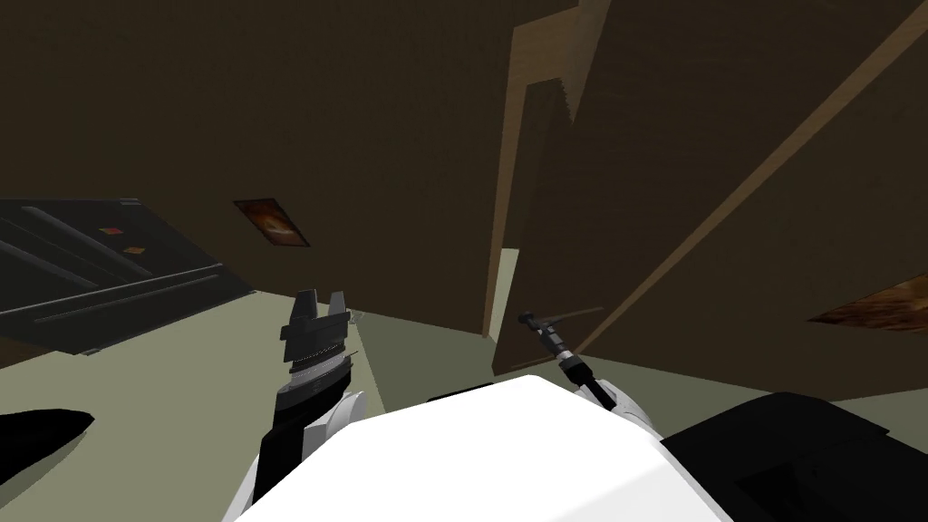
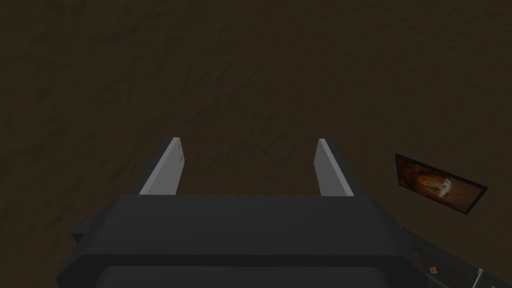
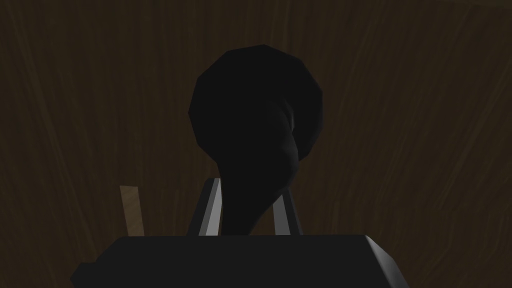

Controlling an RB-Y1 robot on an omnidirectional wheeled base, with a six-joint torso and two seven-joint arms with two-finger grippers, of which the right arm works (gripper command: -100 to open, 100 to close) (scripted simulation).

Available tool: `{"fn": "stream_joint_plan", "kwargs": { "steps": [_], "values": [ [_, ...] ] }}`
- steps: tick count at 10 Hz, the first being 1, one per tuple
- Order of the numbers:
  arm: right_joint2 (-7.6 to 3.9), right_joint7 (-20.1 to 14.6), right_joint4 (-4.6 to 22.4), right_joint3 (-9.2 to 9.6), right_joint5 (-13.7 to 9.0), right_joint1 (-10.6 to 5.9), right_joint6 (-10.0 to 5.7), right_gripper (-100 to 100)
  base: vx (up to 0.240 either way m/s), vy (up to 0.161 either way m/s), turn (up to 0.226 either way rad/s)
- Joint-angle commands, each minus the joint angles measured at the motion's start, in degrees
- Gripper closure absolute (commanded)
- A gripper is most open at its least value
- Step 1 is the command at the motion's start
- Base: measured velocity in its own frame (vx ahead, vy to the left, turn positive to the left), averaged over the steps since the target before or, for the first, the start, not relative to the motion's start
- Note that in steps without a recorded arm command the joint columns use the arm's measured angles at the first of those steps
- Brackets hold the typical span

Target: Pull the door open

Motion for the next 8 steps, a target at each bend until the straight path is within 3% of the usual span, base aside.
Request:
{"fn": "stream_joint_plan", "kwargs": {
  "steps": [1,2,3,4,8],
  "values": [
    [-0.88,-0.7,0.7,0.24,0.1,0.43,-1.87,100,-0.137,-0.027,0.11],
    [-1.26,-1.1,0.8,0.44,0.2,0.88,-2.69,100,-0.157,-0.042,0.104],
    [-0.85,-0.9,1.6,0.44,0.2,0.06,-2.3,100,-0.066,-0.022,0.023],
    [-1.29,-1.4,2.3,0.83,0.2,0.56,-3.79,100,-0.123,-0.037,0.188],
    [-2.45,-2.2,3.5,1.55,0.2,1.7,-6.98,100,-0.23,-0.109,0.183]
  ]
}}
